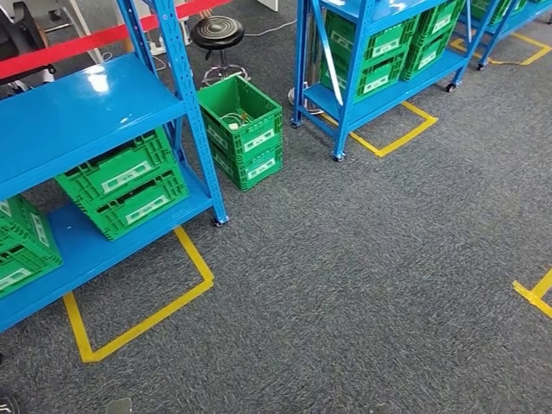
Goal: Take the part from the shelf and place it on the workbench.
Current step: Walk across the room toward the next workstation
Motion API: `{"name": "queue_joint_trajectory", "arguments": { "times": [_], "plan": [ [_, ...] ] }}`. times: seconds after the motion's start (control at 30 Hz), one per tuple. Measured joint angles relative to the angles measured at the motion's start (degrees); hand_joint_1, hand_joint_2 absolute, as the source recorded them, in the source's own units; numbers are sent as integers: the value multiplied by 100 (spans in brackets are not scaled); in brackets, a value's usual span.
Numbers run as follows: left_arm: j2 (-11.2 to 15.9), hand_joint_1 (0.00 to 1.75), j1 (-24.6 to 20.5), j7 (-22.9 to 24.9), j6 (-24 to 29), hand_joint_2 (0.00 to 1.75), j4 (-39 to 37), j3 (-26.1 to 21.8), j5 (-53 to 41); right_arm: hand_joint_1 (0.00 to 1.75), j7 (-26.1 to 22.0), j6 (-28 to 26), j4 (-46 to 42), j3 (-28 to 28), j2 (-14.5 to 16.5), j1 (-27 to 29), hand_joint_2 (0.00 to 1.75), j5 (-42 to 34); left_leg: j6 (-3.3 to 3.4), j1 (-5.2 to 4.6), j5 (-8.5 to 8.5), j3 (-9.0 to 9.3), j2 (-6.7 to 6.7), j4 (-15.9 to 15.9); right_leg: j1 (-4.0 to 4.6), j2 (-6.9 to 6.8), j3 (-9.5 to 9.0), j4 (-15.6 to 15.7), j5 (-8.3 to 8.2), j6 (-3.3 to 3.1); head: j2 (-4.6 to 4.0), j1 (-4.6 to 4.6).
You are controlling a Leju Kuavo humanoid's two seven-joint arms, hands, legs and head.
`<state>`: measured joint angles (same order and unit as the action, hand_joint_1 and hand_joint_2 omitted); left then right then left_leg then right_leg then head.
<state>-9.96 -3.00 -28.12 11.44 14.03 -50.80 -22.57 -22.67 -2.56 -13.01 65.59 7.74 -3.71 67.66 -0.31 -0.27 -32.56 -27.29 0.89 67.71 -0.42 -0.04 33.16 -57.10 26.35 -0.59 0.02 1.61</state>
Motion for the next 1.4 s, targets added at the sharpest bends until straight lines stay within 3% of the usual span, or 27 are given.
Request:
{"name": "queue_joint_trajectory", "arguments": {
  "times": [0.07,0.1,0.13,0.17,0.2,0.27,0.3,0.37,0.43,0.47,0.5,0.57,0.6,0.63,0.67,0.73,0.8,0.83,0.9,0.97,1.07,1.13,1.17,1.2,1.27,1.33,1.4],
  "plan": [
    [15,0,13,8,13,0,0,-3,-38,0,-1,9,9,0,20,-5,0,8,-39,17,-449,-414,-15,361,-11,-8,-245,92,95,-13,0,-4],
    [21,0,23,10,19,0,0,-4,-60,0,-2,17,13,0,27,-5,0,11,-57,29,-713,-580,-17,395,-18,-2,-360,121,163,-14,0,-5],
    [23,0,30,10,22,0,0,-4,-74,0,-3,26,14,0,32,-4,0,13,-78,45,-847,-702,-19,324,-25,4,-472,139,236,-10,0,-6],
    [26,0,36,10,25,0,0,-4,-84,0,-3,32,15,0,35,-3,0,14,-92,63,-775,-778,-23,155,-30,8,-580,148,313,-2,0,-7],
    [28,0,44,10,27,0,0,-6,-87,0,-4,35,15,0,38,-3,0,14,-98,81,-464,-815,-34,-106,-33,8,-668,152,395,13,0,-7],
    [29,0,59,17,33,0,0,-13,-90,0,-6,38,17,0,39,-6,0,15,-67,86,344,-868,-182,-657,-24,-12,-831,124,565,66,0,-14],
    [28,0,58,25,37,0,0,-16,-93,0,-7,40,19,0,39,-3,0,18,-39,74,618,-882,-253,-811,-16,-33,-877,113,657,102,0,-13],
    [27,0,31,45,47,0,0,-19,-116,0,-8,42,21,-1,43,-9,0,26,30,39,743,-879,-280,-869,-10,-107,-961,136,798,178,0,-14],
    [29,0,3,72,67,0,0,-19,-161,0,-15,42,22,-2,51,-47,0,34,113,42,767,-818,-172,-910,-35,-140,-1023,100,911,236,0,-3],
    [30,0,-8,94,83,0,0,-20,-186,0,-20,42,24,-3,55,-71,0,37,156,53,776,-793,-126,-934,-42,-118,-963,-69,1028,254,0,2],
    [28,0,-14,117,104,0,0,-21,-207,0,-25,42,25,-4,56,-85,0,41,193,61,769,-776,-86,-947,-49,-75,-810,-376,1198,264,0,9],
    [21,0,-15,160,143,0,0,-26,-248,0,-37,45,27,-4,57,-87,0,53,235,57,735,-770,6,-946,-48,-24,-301,-1199,1547,275,0,15],
    [17,0,-7,177,159,0,0,-30,-263,0,-45,49,28,-4,57,-77,0,60,239,56,716,-762,66,-945,-48,-16,-77,-1484,1591,278,0,15],
    [14,0,1,193,172,0,0,-34,-275,0,-58,54,29,-4,57,-64,0,67,233,57,698,-747,131,-943,-49,-13,56,-1565,1501,277,0,16],
    [10,0,8,205,182,0,0,-41,-282,0,-72,61,30,-4,57,-52,0,75,220,59,679,-722,201,-941,-51,-2,77,-1417,1291,269,0,16],
    [2,0,12,215,196,0,0,-65,-300,0,-94,71,31,-4,57,-37,0,86,181,60,642,-665,332,-937,-61,154,-100,-713,759,250,0,20],
    [-4,0,7,216,201,0,0,-90,-318,0,-105,76,31,-5,57,-32,0,92,118,50,617,-643,445,-927,-68,318,-253,-203,485,234,0,25],
    [-5,0,10,216,203,0,0,-99,-322,0,-108,77,31,-5,61,-32,0,95,82,49,614,-645,491,-931,-61,350,-284,-128,465,220,0,27],
    [-2,0,30,216,207,0,0,-116,-328,0,-115,80,31,-7,78,-36,0,98,14,67,624,-657,548,-944,-50,255,-325,-105,439,159,0,24],
    [0,0,40,215,214,0,0,-126,-331,0,-125,81,30,-7,104,-34,0,101,-44,63,496,-736,381,-773,-59,142,-363,-70,407,81,0,-4],
    [-3,0,17,214,219,0,0,-128,-338,0,-132,81,28,-6,120,-8,0,101,-102,57,-34,-1215,19,228,-46,-86,-381,-52,418,11,0,-62],
    [-4,0,22,214,219,0,0,-129,-340,0,-131,81,28,-6,120,0,0,101,-110,64,-131,-1438,-42,675,-27,-240,-394,-53,446,-3,0,-64],
    [-5,0,30,214,219,0,0,-129,-340,0,-131,81,28,-6,120,-4,0,101,-98,63,-9,-1391,-60,580,-18,-309,-411,-53,463,-2,0,-64],
    [-4,0,37,214,219,0,0,-130,-340,0,-131,81,28,-7,123,-9,0,101,-72,55,193,-1234,-100,276,-10,-375,-440,-53,485,3,0,-65],
    [-2,0,32,214,219,0,0,-131,-342,0,-133,81,28,-7,134,-15,0,101,20,-8,515,-826,-381,-498,19,-499,-490,-55,550,35,0,-65],
    [-3,0,9,213,218,0,0,-131,-345,0,-135,81,28,-7,146,-17,0,101,92,-73,558,-628,-596,-878,50,-625,-513,-48,616,91,0,-65],
    [-4,0,6,211,219,0,0,-131,-346,0,-135,81,28,-7,149,-33,0,102,127,-76,535,-611,-494,-932,66,-767,-588,-14,654,143,0,-71]
  ]
}}
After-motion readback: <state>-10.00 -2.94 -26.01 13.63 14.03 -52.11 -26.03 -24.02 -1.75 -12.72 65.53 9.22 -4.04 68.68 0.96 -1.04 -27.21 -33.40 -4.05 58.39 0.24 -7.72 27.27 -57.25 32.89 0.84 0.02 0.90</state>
